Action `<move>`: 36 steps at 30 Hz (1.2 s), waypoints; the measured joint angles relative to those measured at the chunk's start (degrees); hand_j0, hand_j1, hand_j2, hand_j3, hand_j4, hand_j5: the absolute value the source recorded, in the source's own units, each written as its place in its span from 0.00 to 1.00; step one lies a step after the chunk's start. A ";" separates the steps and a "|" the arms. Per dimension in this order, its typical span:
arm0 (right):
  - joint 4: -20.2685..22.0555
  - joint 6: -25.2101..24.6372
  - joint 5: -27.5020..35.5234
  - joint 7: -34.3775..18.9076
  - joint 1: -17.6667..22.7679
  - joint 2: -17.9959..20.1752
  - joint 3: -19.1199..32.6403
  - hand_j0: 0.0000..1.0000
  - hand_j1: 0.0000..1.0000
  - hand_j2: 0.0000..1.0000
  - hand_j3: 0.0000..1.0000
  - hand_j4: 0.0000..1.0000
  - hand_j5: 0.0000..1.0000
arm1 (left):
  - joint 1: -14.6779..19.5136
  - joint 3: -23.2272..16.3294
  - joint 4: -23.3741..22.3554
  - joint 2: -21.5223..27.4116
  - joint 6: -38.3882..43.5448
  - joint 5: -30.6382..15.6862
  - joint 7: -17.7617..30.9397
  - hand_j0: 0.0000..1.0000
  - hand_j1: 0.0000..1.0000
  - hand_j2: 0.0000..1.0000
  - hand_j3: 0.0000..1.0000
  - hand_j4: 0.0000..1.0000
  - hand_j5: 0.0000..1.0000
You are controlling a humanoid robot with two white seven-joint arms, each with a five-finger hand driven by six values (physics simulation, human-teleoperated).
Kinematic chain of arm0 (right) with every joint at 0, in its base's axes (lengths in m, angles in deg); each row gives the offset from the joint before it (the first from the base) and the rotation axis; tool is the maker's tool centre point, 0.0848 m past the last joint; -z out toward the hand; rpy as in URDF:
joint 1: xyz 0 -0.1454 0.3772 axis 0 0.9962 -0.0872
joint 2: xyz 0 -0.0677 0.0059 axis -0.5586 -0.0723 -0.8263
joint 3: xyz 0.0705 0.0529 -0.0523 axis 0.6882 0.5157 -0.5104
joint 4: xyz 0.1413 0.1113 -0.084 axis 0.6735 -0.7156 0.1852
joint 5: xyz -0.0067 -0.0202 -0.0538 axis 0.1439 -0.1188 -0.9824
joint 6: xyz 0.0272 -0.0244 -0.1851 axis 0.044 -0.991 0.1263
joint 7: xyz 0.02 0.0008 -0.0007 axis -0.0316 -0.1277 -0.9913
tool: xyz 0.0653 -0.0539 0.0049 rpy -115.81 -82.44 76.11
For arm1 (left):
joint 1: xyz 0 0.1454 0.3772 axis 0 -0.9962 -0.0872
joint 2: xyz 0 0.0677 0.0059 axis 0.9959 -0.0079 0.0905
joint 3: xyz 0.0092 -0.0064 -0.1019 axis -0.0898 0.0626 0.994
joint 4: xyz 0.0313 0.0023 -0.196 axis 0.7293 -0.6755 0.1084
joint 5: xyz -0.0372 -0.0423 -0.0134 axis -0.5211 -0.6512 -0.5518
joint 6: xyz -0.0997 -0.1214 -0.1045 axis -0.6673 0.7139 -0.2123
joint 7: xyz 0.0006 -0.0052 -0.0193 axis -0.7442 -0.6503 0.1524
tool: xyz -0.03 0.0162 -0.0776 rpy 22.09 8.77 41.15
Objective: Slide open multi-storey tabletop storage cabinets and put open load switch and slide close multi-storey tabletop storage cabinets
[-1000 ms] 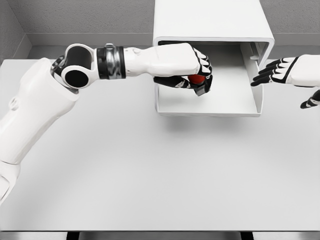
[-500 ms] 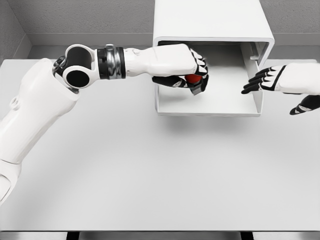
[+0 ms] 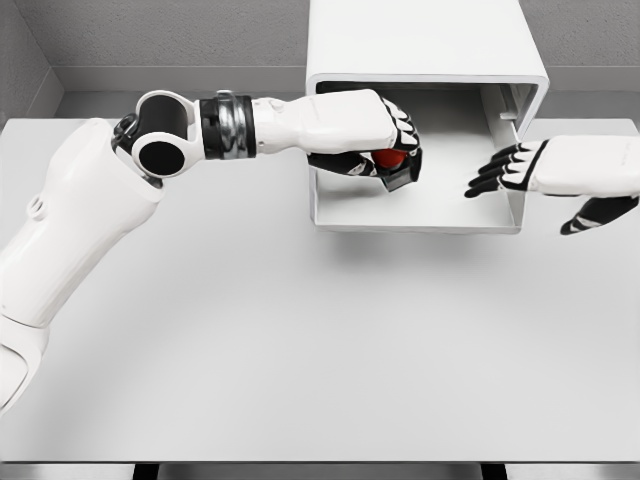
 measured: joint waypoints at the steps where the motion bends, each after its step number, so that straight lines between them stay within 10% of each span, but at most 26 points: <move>1: -0.19 0.00 -0.02 0.00 0.00 0.20 0.05 1.00 1.00 1.00 1.00 1.00 1.00 | 0.00 0.02 0.04 0.00 0.00 -0.01 -0.02 0.72 0.72 0.72 0.72 0.72 0.72; 9: -1.12 0.00 -0.05 0.00 0.27 2.02 1.13 1.00 1.00 1.00 1.00 1.00 1.00 | -0.09 0.06 0.22 0.01 0.01 -0.11 -0.06 0.73 0.73 0.73 0.73 0.73 0.73; 14: -1.25 0.00 -0.06 0.00 0.62 2.04 1.20 1.00 1.00 1.00 1.00 1.00 1.00 | -0.26 0.14 0.24 0.08 0.01 -0.08 -0.06 0.90 0.90 0.90 0.90 0.90 0.90; 36: -0.18 0.00 0.42 0.00 2.73 -1.32 0.94 1.00 1.00 1.00 1.00 1.00 1.00 | -0.09 0.64 8.50 7.31 -0.01 -8.47 -0.06 0.90 0.90 0.90 0.90 0.90 0.90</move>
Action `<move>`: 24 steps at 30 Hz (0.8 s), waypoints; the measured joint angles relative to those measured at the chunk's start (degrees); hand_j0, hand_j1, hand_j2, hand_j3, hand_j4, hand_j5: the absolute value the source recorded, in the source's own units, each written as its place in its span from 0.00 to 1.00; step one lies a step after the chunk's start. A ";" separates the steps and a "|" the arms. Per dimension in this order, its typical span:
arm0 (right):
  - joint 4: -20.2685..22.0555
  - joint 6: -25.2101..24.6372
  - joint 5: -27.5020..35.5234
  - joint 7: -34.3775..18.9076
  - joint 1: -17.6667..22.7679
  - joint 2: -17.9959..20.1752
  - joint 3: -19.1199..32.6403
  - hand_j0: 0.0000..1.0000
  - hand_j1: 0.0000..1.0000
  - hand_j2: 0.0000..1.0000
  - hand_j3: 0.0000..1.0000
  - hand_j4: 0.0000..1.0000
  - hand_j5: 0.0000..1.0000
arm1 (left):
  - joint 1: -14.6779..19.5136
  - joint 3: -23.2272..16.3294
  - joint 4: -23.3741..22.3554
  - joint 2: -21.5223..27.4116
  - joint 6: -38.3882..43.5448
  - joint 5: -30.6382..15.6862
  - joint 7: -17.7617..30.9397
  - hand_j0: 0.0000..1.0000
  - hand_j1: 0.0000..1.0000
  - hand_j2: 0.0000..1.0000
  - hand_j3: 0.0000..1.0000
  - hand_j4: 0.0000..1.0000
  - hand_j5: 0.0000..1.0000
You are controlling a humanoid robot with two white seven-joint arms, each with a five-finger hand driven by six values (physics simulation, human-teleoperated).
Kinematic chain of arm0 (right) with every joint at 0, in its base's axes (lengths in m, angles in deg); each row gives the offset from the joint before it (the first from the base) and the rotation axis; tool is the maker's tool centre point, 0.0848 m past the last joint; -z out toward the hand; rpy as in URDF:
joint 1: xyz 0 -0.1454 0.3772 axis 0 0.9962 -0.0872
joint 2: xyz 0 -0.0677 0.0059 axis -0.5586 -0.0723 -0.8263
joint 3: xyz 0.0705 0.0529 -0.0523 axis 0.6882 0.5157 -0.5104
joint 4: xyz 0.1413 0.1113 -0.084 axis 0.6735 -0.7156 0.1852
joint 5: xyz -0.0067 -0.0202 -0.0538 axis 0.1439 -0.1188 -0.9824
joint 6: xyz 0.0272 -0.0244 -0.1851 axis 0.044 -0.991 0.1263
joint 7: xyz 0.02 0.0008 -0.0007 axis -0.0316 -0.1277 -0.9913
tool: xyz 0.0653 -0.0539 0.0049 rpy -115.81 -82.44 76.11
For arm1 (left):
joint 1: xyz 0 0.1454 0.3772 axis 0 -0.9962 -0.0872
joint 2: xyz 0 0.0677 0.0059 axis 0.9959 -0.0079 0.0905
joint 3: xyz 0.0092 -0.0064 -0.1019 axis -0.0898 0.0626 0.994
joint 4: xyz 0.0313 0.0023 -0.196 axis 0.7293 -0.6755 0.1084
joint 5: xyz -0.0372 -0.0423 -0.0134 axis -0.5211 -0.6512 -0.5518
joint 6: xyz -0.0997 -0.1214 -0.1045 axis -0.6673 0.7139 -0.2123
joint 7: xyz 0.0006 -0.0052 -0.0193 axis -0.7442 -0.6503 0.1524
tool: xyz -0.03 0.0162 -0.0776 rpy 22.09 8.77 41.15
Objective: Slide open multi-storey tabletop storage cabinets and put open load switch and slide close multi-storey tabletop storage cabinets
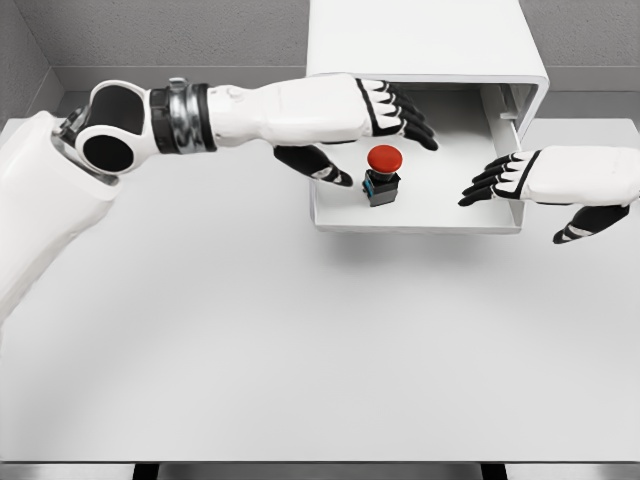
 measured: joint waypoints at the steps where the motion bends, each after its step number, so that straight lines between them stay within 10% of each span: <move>1: 0.04 0.01 0.50 0.00 0.53 -0.31 0.02 1.00 1.00 1.00 1.00 1.00 1.00 | 0.09 0.01 1.02 0.81 0.00 -1.12 0.02 0.90 0.90 0.90 0.90 0.90 0.90; 14: 0.56 0.01 9.98 0.00 3.43 -1.41 0.12 1.00 1.00 1.00 1.00 1.00 1.00 | 0.53 -0.04 12.10 17.83 0.00 -18.88 0.29 1.00 1.00 1.00 1.00 1.00 1.00; 24: -0.27 -5.18 9.91 0.00 3.60 -5.53 0.46 1.00 1.00 1.00 1.00 1.00 1.00 | -5.54 0.37 13.56 26.24 -0.02 -21.22 0.18 1.00 1.00 1.00 1.00 1.00 1.00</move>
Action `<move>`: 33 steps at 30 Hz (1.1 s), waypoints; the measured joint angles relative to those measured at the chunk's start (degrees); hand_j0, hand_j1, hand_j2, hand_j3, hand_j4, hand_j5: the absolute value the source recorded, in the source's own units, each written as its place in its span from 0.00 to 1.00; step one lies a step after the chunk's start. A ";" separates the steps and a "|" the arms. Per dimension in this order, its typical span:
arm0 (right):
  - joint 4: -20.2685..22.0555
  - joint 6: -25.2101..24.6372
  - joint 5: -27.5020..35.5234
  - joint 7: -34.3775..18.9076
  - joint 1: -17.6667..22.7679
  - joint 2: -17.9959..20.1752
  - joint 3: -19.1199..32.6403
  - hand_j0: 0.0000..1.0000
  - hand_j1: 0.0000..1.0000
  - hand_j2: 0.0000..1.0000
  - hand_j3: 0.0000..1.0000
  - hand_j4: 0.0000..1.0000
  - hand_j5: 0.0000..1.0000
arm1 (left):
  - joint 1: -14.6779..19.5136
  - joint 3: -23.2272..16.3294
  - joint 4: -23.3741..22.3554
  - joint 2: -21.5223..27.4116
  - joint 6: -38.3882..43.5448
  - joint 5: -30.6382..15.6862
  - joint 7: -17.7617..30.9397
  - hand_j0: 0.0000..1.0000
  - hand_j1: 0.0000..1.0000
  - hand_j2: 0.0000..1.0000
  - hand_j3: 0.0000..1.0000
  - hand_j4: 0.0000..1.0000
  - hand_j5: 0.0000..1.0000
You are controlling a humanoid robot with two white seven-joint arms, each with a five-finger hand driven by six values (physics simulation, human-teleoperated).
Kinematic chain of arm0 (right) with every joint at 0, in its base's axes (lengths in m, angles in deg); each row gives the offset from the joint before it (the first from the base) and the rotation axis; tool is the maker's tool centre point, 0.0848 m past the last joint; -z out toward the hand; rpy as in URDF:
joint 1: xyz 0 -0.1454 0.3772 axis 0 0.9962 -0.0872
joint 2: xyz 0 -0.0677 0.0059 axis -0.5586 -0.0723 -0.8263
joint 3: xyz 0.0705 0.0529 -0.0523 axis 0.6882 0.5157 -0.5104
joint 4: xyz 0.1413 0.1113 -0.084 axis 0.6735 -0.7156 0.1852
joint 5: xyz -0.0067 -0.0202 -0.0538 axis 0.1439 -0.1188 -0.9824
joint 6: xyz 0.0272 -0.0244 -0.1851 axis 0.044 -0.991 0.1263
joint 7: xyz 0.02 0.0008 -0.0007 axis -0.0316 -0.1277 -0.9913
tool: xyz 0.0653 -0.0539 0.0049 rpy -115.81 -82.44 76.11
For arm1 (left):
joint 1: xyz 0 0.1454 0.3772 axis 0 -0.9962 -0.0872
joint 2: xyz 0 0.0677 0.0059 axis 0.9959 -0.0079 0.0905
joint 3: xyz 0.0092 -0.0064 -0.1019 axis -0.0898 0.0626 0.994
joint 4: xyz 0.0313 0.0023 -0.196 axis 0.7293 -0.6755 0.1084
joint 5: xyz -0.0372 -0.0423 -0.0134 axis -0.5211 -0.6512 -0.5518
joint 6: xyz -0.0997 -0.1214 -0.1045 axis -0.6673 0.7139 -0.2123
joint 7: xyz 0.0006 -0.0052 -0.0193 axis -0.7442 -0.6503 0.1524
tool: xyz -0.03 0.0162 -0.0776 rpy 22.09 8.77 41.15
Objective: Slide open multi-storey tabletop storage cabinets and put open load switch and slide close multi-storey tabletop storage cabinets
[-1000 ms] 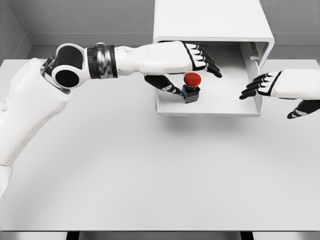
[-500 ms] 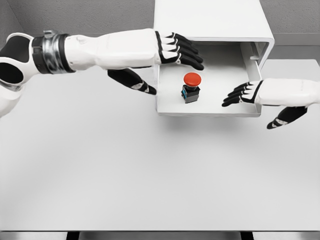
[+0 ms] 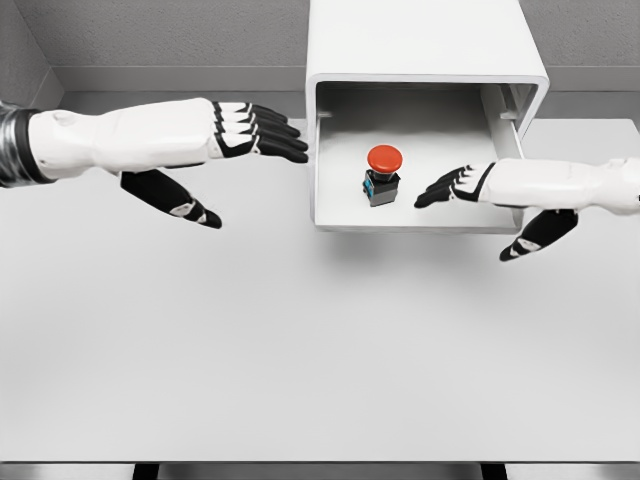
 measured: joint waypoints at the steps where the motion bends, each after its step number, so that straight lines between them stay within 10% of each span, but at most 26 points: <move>1: -0.08 -1.02 -0.51 0.00 0.00 -0.33 0.03 1.00 1.00 1.00 1.00 1.00 1.00 | 0.00 0.03 0.02 0.15 0.00 -0.03 -0.03 1.00 1.00 1.00 1.00 1.00 1.00; 33: -4.57 -6.82 -9.00 4.29 -0.26 -5.23 2.47 1.00 1.00 1.00 1.00 1.00 1.00 | -2.02 0.60 -0.06 0.51 0.01 0.14 -0.18 1.00 1.00 1.00 1.00 1.00 1.00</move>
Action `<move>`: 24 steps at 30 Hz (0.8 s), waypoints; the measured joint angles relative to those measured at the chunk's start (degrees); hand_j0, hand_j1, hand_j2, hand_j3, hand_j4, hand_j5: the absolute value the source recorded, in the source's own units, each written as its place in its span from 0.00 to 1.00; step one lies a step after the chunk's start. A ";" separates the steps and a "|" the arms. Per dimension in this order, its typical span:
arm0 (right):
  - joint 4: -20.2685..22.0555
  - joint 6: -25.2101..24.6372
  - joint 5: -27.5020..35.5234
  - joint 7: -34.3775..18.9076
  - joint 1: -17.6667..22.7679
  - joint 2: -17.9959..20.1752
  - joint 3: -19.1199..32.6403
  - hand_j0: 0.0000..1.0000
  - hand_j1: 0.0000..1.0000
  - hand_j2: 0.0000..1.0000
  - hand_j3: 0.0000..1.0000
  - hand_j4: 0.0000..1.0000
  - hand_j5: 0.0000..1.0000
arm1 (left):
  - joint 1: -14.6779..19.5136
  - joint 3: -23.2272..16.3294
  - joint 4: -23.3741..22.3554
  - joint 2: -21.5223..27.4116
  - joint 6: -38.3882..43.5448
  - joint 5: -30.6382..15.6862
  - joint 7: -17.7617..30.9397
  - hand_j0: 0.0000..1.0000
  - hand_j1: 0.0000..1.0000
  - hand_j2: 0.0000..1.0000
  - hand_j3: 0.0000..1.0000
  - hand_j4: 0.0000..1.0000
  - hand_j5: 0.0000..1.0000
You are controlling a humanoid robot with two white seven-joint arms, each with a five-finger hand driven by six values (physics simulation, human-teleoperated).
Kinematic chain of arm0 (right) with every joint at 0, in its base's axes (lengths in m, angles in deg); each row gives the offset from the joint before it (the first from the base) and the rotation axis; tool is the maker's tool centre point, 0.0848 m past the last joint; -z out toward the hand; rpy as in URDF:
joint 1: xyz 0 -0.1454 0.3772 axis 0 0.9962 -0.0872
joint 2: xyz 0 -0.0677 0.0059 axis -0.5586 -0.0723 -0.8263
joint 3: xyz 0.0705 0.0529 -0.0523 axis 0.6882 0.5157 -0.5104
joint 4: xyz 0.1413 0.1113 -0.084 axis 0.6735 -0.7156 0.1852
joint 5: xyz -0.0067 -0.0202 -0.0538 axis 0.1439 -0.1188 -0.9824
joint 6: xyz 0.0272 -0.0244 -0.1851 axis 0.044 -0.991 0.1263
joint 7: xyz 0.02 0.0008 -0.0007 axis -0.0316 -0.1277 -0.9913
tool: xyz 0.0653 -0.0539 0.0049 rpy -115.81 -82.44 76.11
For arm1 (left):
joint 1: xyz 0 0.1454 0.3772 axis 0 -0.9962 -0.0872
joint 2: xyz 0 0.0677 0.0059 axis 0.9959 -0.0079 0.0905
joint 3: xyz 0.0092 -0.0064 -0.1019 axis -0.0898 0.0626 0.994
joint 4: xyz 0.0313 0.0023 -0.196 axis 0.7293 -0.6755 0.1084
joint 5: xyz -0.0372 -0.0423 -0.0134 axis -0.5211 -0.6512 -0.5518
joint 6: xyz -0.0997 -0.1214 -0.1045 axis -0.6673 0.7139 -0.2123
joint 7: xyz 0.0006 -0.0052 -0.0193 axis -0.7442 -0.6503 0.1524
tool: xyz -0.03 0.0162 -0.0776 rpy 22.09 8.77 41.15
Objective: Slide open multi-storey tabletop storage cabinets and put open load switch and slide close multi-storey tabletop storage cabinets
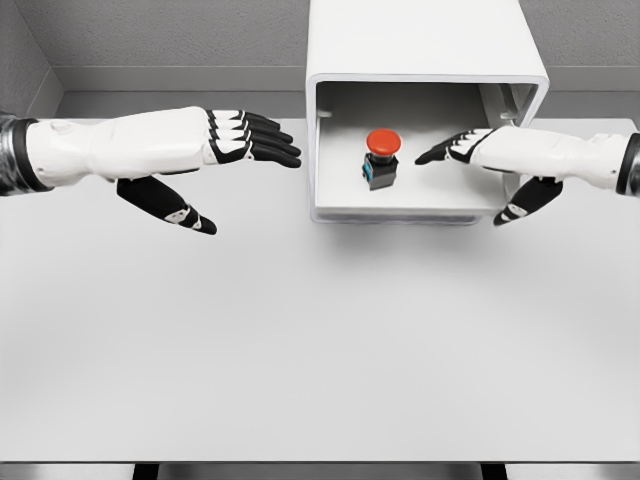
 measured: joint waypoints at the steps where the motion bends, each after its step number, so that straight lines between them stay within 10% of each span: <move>1: -0.58 -0.04 -0.09 0.01 -0.09 -0.39 0.02 1.00 1.00 1.00 1.00 1.00 1.00 | 0.00 0.02 0.01 0.00 0.00 0.01 0.00 1.00 1.00 1.00 1.00 1.00 1.00; 24: -7.54 -0.22 -1.01 -6.25 -3.78 -6.74 1.61 1.00 1.00 1.00 1.00 1.00 1.00 | -3.52 1.82 -2.16 1.95 0.28 1.41 0.30 1.00 1.00 1.00 1.00 1.00 1.00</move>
